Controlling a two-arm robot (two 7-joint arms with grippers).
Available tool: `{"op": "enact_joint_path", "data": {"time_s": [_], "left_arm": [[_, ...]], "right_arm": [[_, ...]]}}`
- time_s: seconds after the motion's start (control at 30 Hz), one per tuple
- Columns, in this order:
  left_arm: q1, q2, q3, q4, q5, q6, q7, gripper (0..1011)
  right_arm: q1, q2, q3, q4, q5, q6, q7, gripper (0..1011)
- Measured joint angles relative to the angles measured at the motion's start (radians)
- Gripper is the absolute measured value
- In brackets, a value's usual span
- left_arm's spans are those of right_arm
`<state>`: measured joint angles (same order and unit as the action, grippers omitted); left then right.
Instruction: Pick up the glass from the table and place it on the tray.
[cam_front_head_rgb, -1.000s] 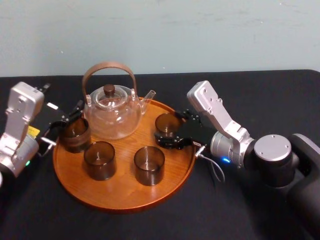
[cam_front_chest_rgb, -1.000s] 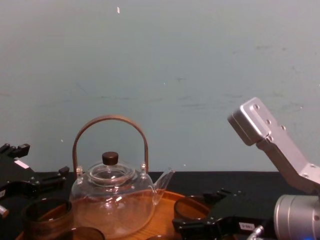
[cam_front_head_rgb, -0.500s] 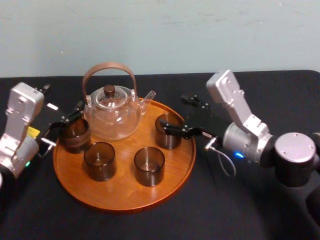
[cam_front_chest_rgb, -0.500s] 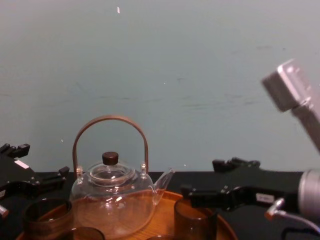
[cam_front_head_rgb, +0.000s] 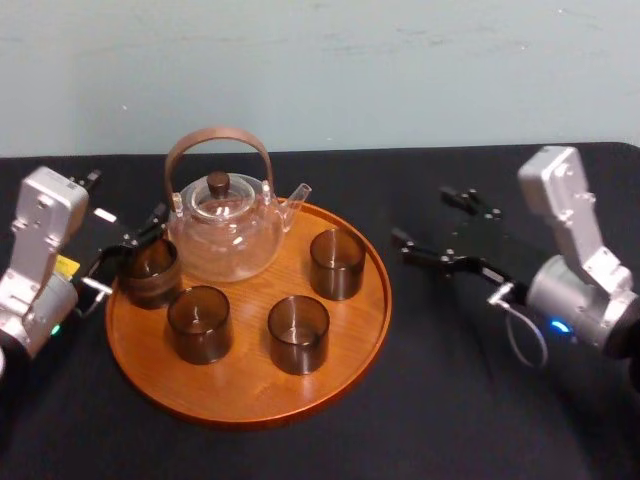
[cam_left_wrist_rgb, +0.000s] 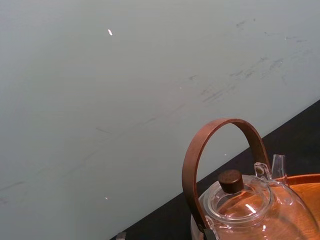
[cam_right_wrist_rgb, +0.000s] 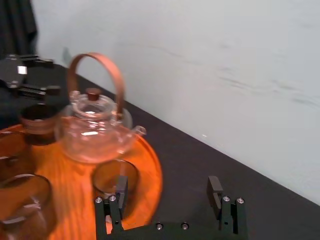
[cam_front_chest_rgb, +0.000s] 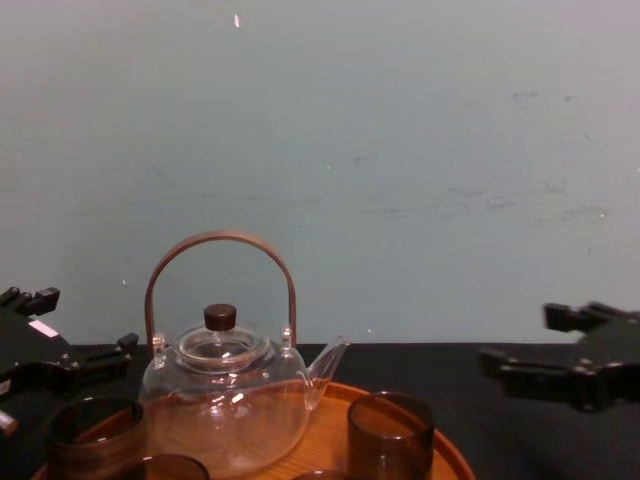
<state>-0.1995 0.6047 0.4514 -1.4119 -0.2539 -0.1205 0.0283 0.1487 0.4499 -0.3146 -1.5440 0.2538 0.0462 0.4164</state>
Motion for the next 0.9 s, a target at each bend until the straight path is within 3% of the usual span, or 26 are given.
{"op": "enact_joint_path", "data": {"time_s": [0.13,0.37,0.9], "left_arm": [[0.000,0.000,0.000,0.000,0.000,0.000,0.000,1001],[0.000,0.000,0.000,0.000,0.000,0.000,0.000,1001],[0.000,0.000,0.000,0.000,0.000,0.000,0.000,1001]], "right_arm": [[-0.035,0.018,0.048,0.013,0.033,-0.023,-0.009,1002],[-0.068,0.029,0.093,0.053,0.057,-0.049,-0.022,1002],[-0.073,0.024,0.097,0.076,0.051,-0.053,-0.035,1002]]}}
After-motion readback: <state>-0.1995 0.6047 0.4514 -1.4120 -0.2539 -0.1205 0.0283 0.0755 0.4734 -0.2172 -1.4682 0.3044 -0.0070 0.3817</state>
